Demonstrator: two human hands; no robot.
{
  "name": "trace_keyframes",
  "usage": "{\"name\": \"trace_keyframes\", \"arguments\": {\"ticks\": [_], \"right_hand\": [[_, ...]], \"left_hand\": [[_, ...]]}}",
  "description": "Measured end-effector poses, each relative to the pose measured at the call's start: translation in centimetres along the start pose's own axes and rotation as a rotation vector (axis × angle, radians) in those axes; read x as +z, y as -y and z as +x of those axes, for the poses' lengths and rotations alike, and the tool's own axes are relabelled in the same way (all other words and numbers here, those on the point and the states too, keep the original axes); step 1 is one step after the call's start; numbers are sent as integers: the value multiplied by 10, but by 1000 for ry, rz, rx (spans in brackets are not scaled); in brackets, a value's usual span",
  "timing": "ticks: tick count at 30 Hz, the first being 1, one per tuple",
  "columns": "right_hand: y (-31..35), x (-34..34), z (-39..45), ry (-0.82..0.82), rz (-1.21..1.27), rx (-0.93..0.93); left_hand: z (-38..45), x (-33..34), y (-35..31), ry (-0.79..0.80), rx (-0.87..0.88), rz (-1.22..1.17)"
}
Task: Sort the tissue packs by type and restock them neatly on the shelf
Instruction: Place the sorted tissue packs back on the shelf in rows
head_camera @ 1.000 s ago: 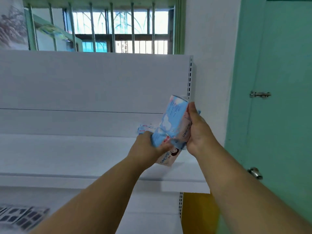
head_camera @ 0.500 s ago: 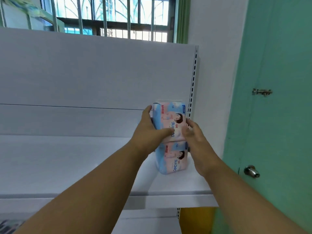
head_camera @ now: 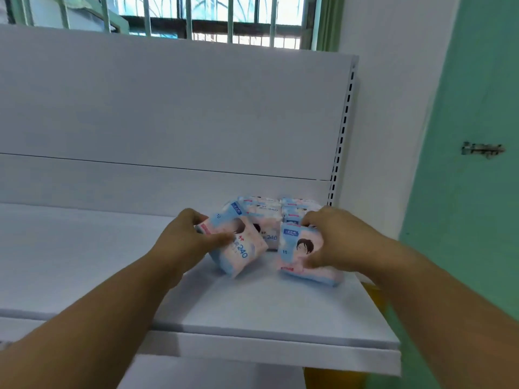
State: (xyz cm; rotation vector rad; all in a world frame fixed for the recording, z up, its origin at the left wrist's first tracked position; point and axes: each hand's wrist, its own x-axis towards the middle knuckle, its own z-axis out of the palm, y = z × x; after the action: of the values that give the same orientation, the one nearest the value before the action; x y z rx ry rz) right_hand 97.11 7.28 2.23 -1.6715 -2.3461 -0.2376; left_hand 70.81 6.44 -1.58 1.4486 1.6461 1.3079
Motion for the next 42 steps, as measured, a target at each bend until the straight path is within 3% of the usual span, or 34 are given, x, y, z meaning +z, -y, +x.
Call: {"name": "trace_keyframes", "arguments": {"ticks": [4,7,10,12,18,26,31,34,42], "right_hand": [[-11,24,0,-83,188,45],[-21,37,-9,-104,313,162],[-25,42,-14,-70,445,181],[-27,40,-16,-72,459,191],[-32,37,-9,-59,482,265],[-16,50,-3,-116,468,384],[-9,43,-4,-65,424,397],[1,37,-19,-142,361,427],[63,30,-87,-325,364,149]], "left_hand": [[1,-11,-12,15,71,430],[-2,-25,-12,97,72,572],[-5,-20,-2,173,15,482],[-4,-3,5,144,20,457],[16,40,-8,67,57,642],[13,45,0,75,90,596],[4,46,-7,23,44,608],[-21,44,-12,-98,69,620],[-143,22,-21,-299,292,598]]}}
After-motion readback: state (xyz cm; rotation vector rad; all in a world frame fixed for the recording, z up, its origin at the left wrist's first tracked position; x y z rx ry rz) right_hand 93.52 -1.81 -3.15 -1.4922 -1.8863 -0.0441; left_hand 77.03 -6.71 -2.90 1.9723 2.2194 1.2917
